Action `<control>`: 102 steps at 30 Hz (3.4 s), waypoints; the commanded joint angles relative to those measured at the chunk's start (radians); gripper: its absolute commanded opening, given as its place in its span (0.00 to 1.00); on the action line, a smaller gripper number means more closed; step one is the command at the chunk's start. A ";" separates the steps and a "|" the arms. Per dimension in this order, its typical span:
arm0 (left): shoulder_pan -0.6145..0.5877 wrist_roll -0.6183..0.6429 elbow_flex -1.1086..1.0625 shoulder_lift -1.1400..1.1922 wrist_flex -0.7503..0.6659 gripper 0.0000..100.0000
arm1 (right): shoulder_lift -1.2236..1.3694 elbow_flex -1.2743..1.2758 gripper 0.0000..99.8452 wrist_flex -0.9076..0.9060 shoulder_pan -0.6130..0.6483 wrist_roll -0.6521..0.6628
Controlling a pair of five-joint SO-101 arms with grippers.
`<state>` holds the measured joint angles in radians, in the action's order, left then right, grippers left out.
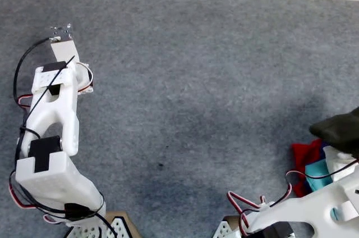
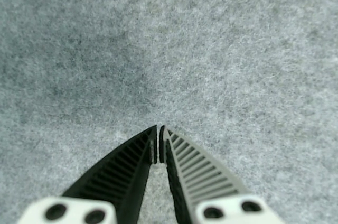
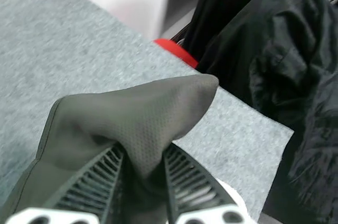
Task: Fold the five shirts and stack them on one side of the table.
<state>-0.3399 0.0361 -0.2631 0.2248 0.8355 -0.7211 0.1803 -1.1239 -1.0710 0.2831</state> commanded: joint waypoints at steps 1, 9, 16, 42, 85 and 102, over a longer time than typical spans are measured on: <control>0.019 -0.002 0.035 -0.008 -0.012 0.04 | -0.041 -0.019 0.01 0.051 -0.050 0.008; 0.019 -0.002 0.035 -0.008 -0.012 0.04 | -0.041 -0.038 0.01 -0.076 -0.088 0.008; 0.019 -0.002 0.035 -0.008 -0.012 0.04 | -0.041 -0.028 0.01 -0.119 -0.236 0.018; 0.019 -0.002 0.035 -0.008 -0.014 0.04 | -0.041 0.282 0.01 -0.214 -0.392 0.925; 0.038 0.006 0.041 -0.013 -0.011 0.04 | 0.008 0.249 0.06 -0.015 0.639 -0.278; 0.039 0.006 0.010 -0.328 0.350 0.01 | 0.171 0.427 0.06 -0.119 1.164 -0.496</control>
<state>-0.2938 0.0361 -0.2217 0.0959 1.1301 -0.5079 0.5746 -1.2313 0.0552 -0.2048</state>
